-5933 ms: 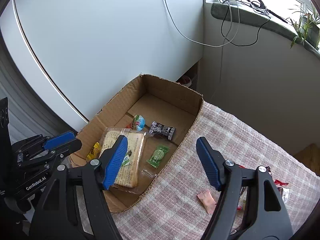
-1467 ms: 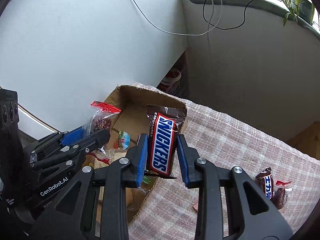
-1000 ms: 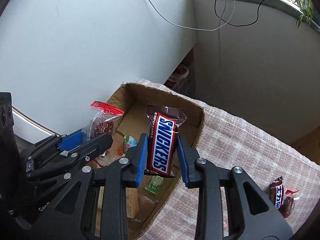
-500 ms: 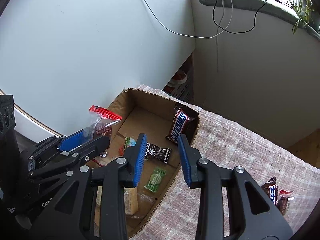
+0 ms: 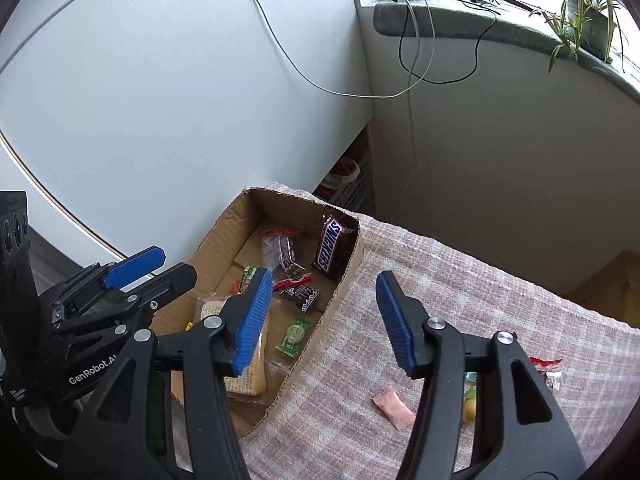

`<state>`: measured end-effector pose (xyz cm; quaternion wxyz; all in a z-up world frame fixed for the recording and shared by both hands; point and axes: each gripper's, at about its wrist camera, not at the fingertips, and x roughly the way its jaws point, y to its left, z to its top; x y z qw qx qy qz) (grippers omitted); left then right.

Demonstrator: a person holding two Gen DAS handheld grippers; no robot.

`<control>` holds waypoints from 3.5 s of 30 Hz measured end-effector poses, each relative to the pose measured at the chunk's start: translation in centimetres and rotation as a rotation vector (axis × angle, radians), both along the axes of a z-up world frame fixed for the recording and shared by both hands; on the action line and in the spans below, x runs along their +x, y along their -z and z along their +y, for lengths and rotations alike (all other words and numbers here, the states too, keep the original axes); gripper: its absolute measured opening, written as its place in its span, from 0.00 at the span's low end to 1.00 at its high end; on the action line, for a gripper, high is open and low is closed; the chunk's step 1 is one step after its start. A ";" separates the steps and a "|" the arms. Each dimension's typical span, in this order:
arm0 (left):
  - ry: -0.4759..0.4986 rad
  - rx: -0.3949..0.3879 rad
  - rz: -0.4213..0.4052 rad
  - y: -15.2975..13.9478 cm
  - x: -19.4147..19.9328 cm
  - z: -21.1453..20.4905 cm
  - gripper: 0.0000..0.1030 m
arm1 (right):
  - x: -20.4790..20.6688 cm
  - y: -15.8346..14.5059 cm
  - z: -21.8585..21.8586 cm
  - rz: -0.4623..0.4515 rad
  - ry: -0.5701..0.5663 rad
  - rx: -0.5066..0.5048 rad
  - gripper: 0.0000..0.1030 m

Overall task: Organize snacks
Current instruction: 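Open both grippers to drop the bag and Snickers into the box, then grasp the yellow ball candy cup with the left gripper while the right grasps the red-topped bag, then carry the candy cup and red-topped bag over the box with both grippers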

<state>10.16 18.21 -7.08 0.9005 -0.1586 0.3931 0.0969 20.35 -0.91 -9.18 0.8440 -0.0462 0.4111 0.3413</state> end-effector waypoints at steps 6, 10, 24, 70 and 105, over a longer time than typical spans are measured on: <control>0.027 -0.007 -0.026 -1.0 -0.7 -1.6 0.50 | -0.6 -1.0 -5.1 -0.006 0.051 0.026 0.67; 0.050 0.006 -0.045 -1.5 -1.1 -3.1 0.50 | -0.8 -1.2 -9.8 -0.009 0.115 0.033 0.68; 0.202 -0.084 -0.011 0.6 -0.3 -10.4 0.50 | -1.5 2.2 -22.0 0.059 0.301 -0.001 0.68; 0.437 -0.160 0.178 11.6 8.8 -22.7 0.23 | 6.4 12.6 -19.8 0.289 0.242 -0.102 0.32; 0.397 -0.150 0.075 5.5 4.8 -17.5 0.22 | 1.9 7.1 -21.0 0.191 0.246 -0.005 0.29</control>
